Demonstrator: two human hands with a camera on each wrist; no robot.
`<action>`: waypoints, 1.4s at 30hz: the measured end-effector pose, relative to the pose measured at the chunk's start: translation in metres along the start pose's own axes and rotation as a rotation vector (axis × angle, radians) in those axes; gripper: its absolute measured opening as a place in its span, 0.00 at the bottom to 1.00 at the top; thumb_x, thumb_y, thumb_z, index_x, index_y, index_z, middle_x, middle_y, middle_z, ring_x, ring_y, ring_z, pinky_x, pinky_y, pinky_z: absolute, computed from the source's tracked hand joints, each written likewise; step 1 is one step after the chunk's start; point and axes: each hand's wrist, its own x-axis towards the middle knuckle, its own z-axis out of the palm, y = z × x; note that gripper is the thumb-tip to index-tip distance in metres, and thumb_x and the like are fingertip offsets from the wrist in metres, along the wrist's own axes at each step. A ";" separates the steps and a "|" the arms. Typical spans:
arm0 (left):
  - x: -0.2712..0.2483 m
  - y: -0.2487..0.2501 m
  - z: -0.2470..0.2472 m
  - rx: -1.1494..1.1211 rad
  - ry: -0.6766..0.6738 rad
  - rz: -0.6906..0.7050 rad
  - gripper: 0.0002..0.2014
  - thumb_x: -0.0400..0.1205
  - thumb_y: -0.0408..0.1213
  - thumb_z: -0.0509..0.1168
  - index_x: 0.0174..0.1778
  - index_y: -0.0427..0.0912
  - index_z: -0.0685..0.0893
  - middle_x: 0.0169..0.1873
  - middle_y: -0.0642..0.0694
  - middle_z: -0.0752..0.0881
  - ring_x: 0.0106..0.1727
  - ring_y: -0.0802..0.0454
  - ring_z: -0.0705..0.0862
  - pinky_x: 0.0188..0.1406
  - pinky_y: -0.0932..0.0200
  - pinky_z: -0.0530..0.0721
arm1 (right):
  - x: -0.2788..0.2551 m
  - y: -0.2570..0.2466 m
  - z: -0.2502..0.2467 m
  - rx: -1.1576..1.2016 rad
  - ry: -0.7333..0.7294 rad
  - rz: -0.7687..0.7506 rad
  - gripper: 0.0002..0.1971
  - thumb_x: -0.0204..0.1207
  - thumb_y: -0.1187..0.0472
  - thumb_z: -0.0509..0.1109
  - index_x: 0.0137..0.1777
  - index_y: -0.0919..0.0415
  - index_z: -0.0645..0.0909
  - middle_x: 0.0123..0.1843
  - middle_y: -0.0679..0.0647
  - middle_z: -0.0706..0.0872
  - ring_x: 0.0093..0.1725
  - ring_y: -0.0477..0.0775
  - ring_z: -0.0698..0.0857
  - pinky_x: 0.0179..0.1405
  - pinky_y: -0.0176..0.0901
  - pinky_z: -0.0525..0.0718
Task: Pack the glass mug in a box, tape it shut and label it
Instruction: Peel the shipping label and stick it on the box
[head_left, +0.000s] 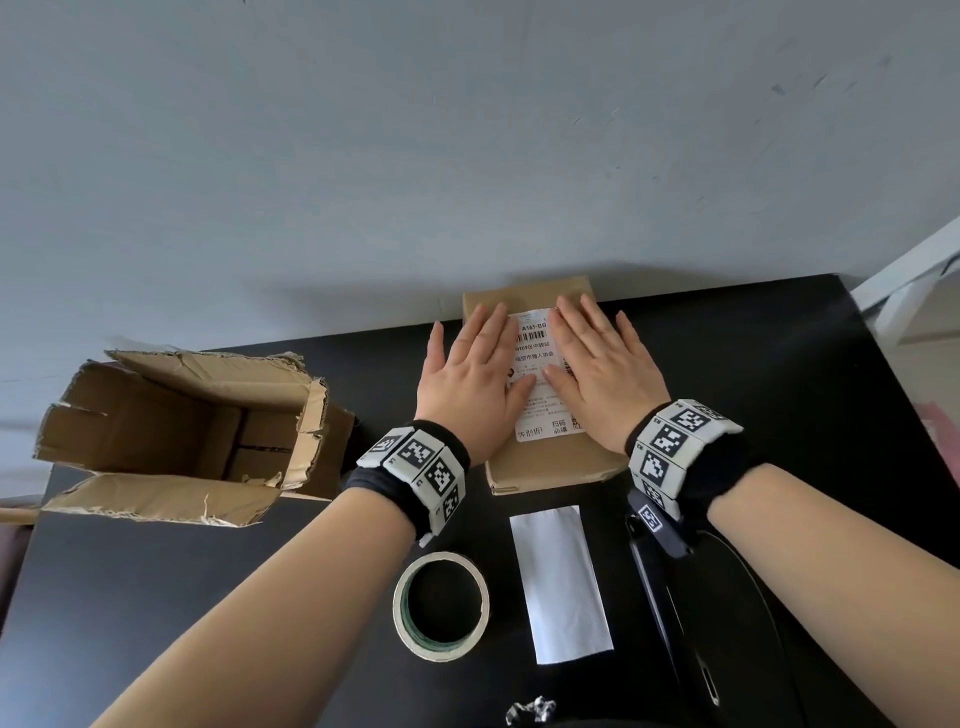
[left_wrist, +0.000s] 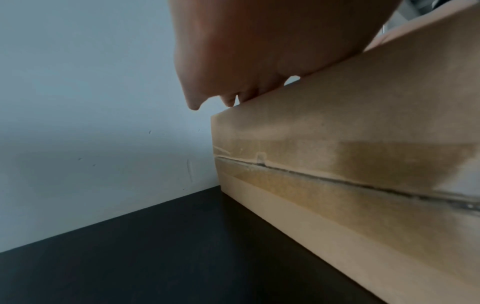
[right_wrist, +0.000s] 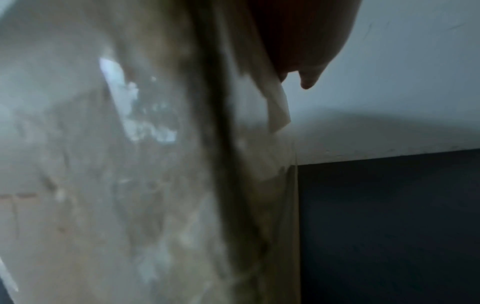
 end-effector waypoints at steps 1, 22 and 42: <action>-0.001 0.001 0.002 -0.011 0.005 -0.007 0.32 0.86 0.57 0.42 0.84 0.47 0.44 0.84 0.51 0.43 0.83 0.55 0.38 0.81 0.44 0.34 | 0.001 -0.001 0.000 0.002 0.002 0.006 0.38 0.75 0.39 0.26 0.83 0.57 0.38 0.85 0.49 0.39 0.83 0.49 0.36 0.82 0.52 0.36; -0.004 0.000 0.008 -0.033 0.069 -0.039 0.30 0.86 0.55 0.41 0.84 0.49 0.48 0.84 0.53 0.48 0.84 0.56 0.42 0.81 0.41 0.38 | 0.003 -0.002 0.001 0.008 0.008 0.014 0.35 0.78 0.38 0.31 0.83 0.54 0.39 0.85 0.47 0.40 0.83 0.48 0.37 0.82 0.54 0.37; -0.050 0.009 0.014 0.066 0.006 0.036 0.38 0.77 0.60 0.26 0.83 0.47 0.44 0.84 0.49 0.44 0.84 0.54 0.42 0.79 0.44 0.36 | -0.021 -0.010 0.002 -0.069 -0.003 0.033 0.31 0.84 0.44 0.39 0.83 0.56 0.36 0.85 0.49 0.37 0.83 0.49 0.36 0.82 0.55 0.36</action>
